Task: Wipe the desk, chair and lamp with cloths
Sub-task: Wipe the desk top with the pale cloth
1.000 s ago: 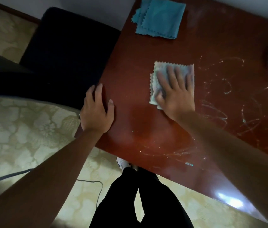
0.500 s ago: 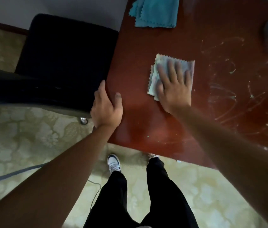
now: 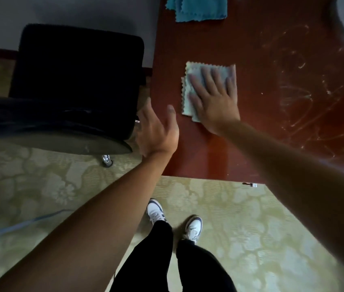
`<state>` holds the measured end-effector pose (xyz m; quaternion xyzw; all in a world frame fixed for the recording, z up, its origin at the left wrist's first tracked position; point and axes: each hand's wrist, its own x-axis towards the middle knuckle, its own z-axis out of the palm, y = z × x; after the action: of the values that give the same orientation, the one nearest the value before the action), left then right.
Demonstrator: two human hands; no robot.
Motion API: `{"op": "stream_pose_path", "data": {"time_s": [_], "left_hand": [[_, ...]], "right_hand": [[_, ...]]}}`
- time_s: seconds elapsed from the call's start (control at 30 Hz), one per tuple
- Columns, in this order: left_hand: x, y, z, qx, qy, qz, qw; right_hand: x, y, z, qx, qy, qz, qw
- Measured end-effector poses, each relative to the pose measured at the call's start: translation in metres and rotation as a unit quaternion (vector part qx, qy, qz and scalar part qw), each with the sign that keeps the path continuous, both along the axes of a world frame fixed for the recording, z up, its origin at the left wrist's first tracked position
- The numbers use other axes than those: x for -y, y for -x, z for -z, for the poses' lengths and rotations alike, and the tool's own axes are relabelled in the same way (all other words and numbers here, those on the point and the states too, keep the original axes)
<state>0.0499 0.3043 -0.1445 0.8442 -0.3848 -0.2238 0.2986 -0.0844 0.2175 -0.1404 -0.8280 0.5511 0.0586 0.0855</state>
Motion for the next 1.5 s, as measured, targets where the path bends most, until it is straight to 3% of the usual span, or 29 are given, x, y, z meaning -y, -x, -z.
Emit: {"op": "stream_pose_path", "data": {"time_s": [0.1, 0.2, 0.27, 0.33, 0.43, 0.5, 0.7, 0.8, 0.93, 1.0, 1.13, 1.27, 1.5], "left_hand": [[0.000, -0.003, 0.000, -0.002, -0.003, -0.007, 1.000], [0.000, 0.000, -0.003, -0.011, 0.000, -0.005, 1.000], [0.000, 0.000, -0.003, -0.010, -0.003, -0.005, 1.000], [0.000, -0.002, -0.004, -0.004, -0.008, 0.003, 1.000], [0.001, -0.002, -0.004, 0.002, -0.016, 0.015, 1.000], [-0.001, -0.001, -0.004, 0.007, -0.017, 0.023, 1.000], [-0.003, -0.001, -0.006, 0.019, -0.019, 0.039, 0.999], [-0.001, 0.000, -0.006, 0.024, -0.036, 0.036, 0.998], [0.004, 0.003, -0.007, 0.037, -0.043, 0.023, 0.998], [0.006, 0.004, -0.006, 0.055, -0.037, 0.010, 0.998], [0.021, 0.023, -0.007, 0.197, -0.035, 0.037, 0.979], [0.063, 0.063, -0.009, 0.223, -0.011, 0.127, 0.967], [0.157, 0.116, -0.003, 0.216, -0.057, 0.163, 0.961]], "right_hand": [[-0.069, -0.021, 0.002, -0.019, 0.018, -0.148, 0.989], [-0.126, -0.002, 0.000, 0.004, -0.015, -0.178, 0.984], [-0.113, 0.009, -0.003, -0.010, -0.045, -0.196, 0.979], [-0.073, 0.010, -0.003, -0.025, -0.032, -0.173, 0.984], [-0.006, 0.007, -0.004, -0.013, -0.016, -0.029, 0.999], [-0.008, -0.007, -0.004, -0.011, -0.019, -0.008, 1.000], [-0.131, 0.010, -0.005, -0.023, -0.030, -0.211, 0.977], [-0.088, 0.025, -0.009, -0.074, -0.046, -0.259, 0.962], [0.038, 0.039, -0.008, -0.046, -0.039, -0.100, 0.993], [0.075, 0.041, -0.008, -0.044, -0.036, -0.070, 0.996], [0.036, 0.047, 0.000, -0.067, 0.001, -0.206, 0.976], [0.047, 0.092, -0.007, -0.060, -0.047, -0.329, 0.941], [0.236, 0.124, -0.011, -0.045, 0.014, -0.149, 0.988]]}}
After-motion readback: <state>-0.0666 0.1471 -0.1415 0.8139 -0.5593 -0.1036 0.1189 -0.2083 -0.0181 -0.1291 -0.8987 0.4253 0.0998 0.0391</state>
